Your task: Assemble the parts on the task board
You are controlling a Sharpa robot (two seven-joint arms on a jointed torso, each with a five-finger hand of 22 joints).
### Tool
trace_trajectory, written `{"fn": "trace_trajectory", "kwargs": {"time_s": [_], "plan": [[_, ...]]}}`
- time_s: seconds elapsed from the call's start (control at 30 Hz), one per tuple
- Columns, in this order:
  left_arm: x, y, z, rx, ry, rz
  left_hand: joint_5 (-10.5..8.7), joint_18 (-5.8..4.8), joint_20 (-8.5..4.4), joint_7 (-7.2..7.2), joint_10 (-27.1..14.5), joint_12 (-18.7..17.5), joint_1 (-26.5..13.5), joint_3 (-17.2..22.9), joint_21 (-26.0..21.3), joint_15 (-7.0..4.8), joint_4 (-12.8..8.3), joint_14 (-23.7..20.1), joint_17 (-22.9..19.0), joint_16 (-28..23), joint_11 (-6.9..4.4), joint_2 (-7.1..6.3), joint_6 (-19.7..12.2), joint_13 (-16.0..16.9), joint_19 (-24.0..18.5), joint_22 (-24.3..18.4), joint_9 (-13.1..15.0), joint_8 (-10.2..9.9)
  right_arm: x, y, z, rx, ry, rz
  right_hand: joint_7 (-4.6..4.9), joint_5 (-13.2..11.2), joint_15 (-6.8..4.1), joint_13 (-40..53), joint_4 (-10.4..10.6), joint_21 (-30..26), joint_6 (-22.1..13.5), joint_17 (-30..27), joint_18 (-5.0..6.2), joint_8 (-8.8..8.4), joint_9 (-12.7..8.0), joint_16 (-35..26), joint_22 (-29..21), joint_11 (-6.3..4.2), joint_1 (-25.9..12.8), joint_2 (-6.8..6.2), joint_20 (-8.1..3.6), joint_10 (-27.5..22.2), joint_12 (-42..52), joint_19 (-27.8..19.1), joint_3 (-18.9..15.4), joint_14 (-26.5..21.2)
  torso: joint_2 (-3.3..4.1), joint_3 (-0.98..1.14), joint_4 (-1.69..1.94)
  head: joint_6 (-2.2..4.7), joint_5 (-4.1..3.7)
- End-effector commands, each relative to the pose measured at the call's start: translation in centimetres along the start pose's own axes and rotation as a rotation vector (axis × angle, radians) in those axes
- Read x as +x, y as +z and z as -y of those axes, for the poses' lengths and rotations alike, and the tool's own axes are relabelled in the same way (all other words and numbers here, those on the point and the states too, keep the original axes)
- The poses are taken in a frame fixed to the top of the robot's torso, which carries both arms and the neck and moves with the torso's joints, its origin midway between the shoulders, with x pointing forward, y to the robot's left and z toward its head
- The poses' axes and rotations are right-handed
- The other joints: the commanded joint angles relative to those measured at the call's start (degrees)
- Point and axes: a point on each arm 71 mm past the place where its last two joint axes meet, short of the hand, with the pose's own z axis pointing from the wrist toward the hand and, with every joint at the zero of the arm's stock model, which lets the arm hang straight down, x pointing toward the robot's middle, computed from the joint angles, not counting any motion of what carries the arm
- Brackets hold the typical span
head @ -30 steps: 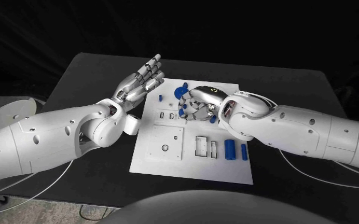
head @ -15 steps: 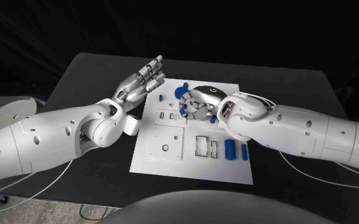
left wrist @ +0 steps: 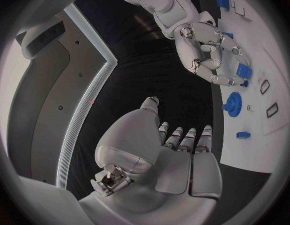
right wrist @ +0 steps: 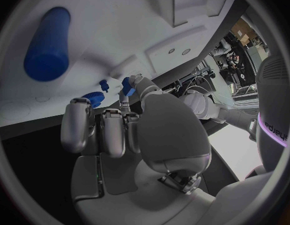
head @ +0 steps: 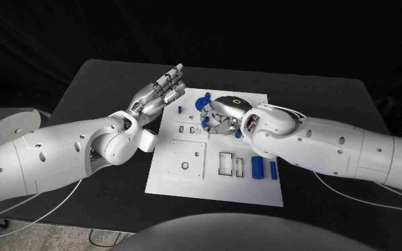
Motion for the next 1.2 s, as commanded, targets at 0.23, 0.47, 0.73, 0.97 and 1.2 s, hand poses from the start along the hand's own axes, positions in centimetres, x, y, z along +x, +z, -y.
{"fn": "trace_trajectory", "kwargs": {"time_s": [0.23, 0.47, 0.73, 0.97, 1.2], "plan": [[0.18, 0.03, -0.09, -0.001, -0.018, -0.018, 0.24, 0.56, 0.2, 0.44, -0.1, -0.3, 0.8, 0.5, 0.4, 0.4, -0.2, 0.1, 0.0, -0.1, 0.45, 0.16, 0.2, -0.1, 0.3, 0.1, 0.1, 0.4, 0.8, 0.29, 0.22, 0.029, -0.017, -0.053, 0.51, -2.2, 0.46, 12.9, 0.0, -0.7, -1.4, 4.4, 0.95, 1.11, 6.0, -0.5, 6.3, 0.54, -0.5, -0.37, 0.46, 4.1, -0.5, -0.2, 0.8, 3.4, 0.03, 0.05, 0.05, 0.01, 0.09], [0.19, 0.04, -0.14, -0.004, -0.022, -0.016, 0.28, 0.55, 0.23, 0.48, -0.1, -0.3, 0.8, 0.6, 0.4, 0.44, -0.2, 0.1, 0.0, -0.1, 0.46, 0.23, 0.2, -0.1, 0.3, 0.1, 0.1, 0.4, 1.17, 0.38, 0.19, 0.029, -0.009, -0.065, 1.08, -5.4, 0.63, 12.8, -0.1, -1.2, -3.1, 4.1, 1.0, -1.67, 4.8, -0.7, 6.3, 0.77, -1.3, -0.55, 0.68, 4.0, -0.6, -0.2, 1.4, 3.3, 0.05, 0.04, -0.01, 0.01, 0.22], [0.06, 0.05, -0.21, -0.01, -0.026, -0.001, 0.45, 0.48, 0.29, 0.75, -0.1, -0.3, 1.1, 1.0, 0.3, 0.59, -0.4, 0.1, 0.0, -0.1, 0.54, 0.49, 0.4, -0.1, 0.1, 0.0, 0.1, 0.4, 1.24, 0.32, 0.14, 0.027, -0.005, -0.059, 1.62, -11.9, 0.94, 12.8, -0.1, -1.2, -5.8, 4.3, 0.94, -7.44, 1.6, -0.3, 6.6, 1.13, -2.5, -1.29, 0.97, 4.1, -0.5, 0.1, 1.3, 3.5, 0.05, 0.07, -0.04, 0.01, 0.25], [-0.12, 0.04, -0.3, -0.017, -0.034, 0.013, 0.56, 0.45, 0.31, 0.93, -0.1, -0.3, 1.4, 1.3, 0.3, 0.66, -0.7, 0.2, 0.0, -0.1, 0.56, 0.54, 0.5, -0.1, 0.1, 0.0, 0.1, 0.4, 1.26, 0.26, 0.19, 0.028, -0.006, -0.058, 1.67, -16.5, 1.05, 12.4, -0.2, -1.7, -9.2, 4.0, 0.99, -12.03, -1.6, -0.5, 6.7, 1.2, -2.9, -1.77, 1.05, 3.8, -0.8, 0.2, 0.3, 3.4, 0.02, 0.08, -0.03, 0.01, 0.08], [-0.25, 0.03, -0.28, -0.011, -0.027, 0.026, 0.65, 0.44, 0.3, 1.32, -0.1, -0.3, 1.7, 1.6, 0.2, 0.01, -1.1, -0.1, -0.1, -0.2, 0.44, 0.31, 0.7, -0.1, 0.0, -0.1, 0.1, 0.5, 0.86, 0.0, 0.38, 0.02, -0.005, -0.009, 1.61, -21.3, 1.01, 11.1, 0.7, -2.2, -14.2, 3.7, 1.02, -16.45, -5.5, -0.6, 6.8, 1.16, -3.8, -2.05, 1.01, 2.8, -1.8, 0.3, -2.3, 3.3, 0.06, 0.07, 0.01, 0.01, 0.2]]}}
